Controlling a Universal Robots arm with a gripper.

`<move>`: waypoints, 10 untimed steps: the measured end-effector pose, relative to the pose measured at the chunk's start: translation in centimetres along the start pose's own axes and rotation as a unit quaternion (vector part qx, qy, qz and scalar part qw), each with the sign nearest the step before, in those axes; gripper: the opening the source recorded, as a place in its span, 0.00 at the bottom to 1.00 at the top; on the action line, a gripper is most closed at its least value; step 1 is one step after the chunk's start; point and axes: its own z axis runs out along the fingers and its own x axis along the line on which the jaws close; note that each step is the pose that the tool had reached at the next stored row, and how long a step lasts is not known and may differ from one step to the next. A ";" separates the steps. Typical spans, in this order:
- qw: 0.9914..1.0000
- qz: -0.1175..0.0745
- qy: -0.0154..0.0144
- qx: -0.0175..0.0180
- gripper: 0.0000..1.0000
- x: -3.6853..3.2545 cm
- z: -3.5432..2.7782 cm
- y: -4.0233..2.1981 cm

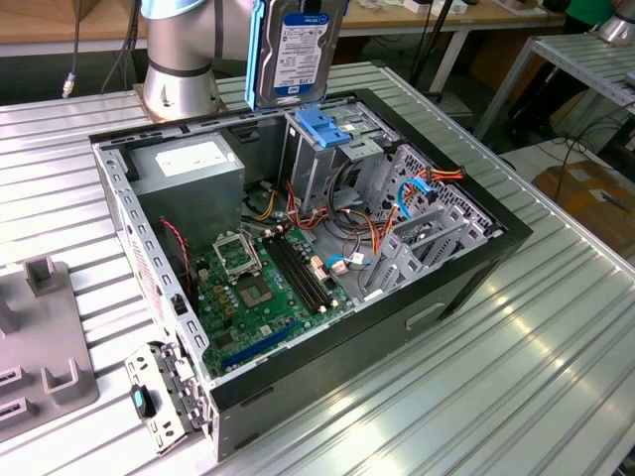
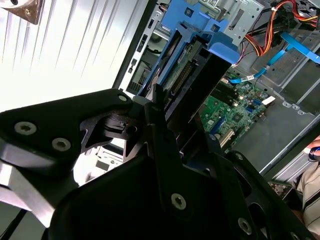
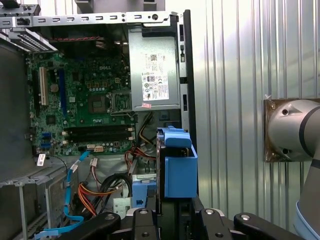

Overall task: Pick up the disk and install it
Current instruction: 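Pick up the disk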

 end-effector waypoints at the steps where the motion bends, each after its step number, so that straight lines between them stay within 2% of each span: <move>1: 1.000 0.000 0.000 0.000 0.35 0.00 0.00 -0.01; 6: 1.000 0.000 0.000 0.000 0.35 -0.04 0.02 -0.79; 10: 1.000 0.000 0.000 0.000 0.35 -0.04 0.02 -0.84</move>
